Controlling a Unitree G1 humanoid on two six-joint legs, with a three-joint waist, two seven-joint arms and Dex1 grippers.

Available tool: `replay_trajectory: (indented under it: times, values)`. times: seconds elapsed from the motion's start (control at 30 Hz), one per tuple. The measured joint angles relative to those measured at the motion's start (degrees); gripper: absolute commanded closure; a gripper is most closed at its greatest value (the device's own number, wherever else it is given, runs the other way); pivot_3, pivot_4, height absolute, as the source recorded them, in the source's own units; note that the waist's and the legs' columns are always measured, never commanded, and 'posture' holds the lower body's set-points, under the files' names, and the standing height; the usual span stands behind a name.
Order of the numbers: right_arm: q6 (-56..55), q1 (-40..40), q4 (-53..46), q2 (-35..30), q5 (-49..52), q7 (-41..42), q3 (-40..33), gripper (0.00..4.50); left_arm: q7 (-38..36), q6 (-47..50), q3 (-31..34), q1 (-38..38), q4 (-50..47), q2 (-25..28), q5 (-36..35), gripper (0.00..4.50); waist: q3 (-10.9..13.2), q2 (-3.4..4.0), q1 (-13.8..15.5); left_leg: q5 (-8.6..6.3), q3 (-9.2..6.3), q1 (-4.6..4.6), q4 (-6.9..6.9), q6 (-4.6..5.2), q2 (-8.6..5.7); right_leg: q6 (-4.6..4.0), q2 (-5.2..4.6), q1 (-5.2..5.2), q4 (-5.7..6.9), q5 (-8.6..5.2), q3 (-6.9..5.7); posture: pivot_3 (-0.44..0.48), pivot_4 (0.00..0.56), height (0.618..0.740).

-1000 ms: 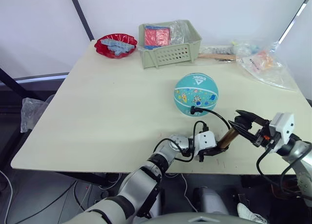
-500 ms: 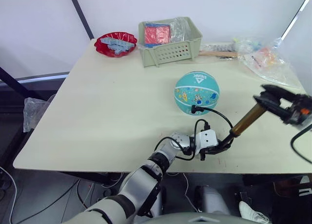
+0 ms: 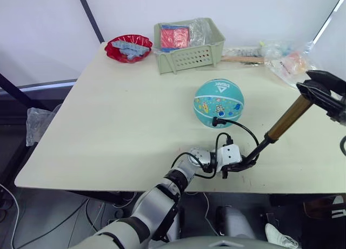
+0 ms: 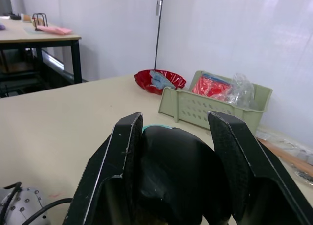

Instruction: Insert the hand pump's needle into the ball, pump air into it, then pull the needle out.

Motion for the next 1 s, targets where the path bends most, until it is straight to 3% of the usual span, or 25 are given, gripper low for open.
replay_trajectory:
  times: [0.3, 0.7, 1.0]
  values:
    - [-11.86, 9.14, -2.49, 8.04, -11.01, 1.93, 7.46, 2.9, 0.3, 0.13, -0.03, 0.39, 0.39, 0.57, 0.2, 3.42, -0.54, -0.66, -0.16, 0.0, -0.07, 0.16, -0.01, 0.0, 0.15, -0.01, 0.18, 0.07, 0.02, -0.01, -0.04, 0.0, 0.15, 0.74]
    - [-27.56, 14.0, 7.14, 16.41, -25.87, 2.18, 21.03, 2.9, 0.67, 0.28, -0.11, 0.46, 0.95, 0.43, 0.35, 3.42, -0.9, -0.87, -0.11, -0.01, -0.08, 0.19, -0.02, -0.01, 0.16, -0.03, 0.16, 0.07, 0.02, -0.01, -0.05, 0.0, 0.15, 0.74]
    - [-27.72, 13.15, 7.4, 17.15, -24.48, 2.03, 20.32, 2.9, 0.66, 0.21, -0.09, 0.46, 0.88, 0.38, 0.33, 3.42, -0.92, -0.68, -0.1, -0.01, -0.07, 0.17, -0.02, -0.01, 0.15, -0.03, 0.13, 0.06, 0.01, -0.01, -0.05, 0.0, 0.15, 0.74]
